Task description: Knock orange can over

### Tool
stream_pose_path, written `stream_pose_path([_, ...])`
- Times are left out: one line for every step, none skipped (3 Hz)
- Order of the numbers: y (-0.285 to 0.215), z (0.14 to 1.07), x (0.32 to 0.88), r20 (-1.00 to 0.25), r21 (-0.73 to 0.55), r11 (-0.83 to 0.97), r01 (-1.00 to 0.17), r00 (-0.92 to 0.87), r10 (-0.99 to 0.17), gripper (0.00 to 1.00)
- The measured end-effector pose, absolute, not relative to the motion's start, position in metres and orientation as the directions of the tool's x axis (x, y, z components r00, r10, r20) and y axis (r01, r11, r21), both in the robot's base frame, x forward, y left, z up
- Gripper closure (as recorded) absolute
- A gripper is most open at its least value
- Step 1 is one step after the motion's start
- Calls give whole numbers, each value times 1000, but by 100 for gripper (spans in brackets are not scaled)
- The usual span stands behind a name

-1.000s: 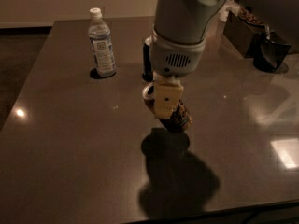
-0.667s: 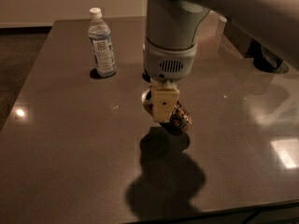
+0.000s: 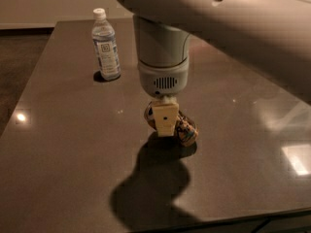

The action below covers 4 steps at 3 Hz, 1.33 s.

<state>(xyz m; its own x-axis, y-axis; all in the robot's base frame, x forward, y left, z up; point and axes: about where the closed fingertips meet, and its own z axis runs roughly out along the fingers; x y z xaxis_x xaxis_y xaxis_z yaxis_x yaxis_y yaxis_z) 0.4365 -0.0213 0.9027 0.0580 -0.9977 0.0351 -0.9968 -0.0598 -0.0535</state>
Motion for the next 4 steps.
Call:
stream_pose_path([-17, 894, 435, 76, -48, -87, -995, 83, -994, 31])
stream_pose_path([-15, 889, 433, 94, -42, -104, -994, 99, -991, 7])
stream_pose_path([-10, 890, 437, 76, -66, -107, -992, 101, -992, 0])
stream_pose_path([-10, 890, 437, 76, -67, -107, -992, 101, -992, 0])
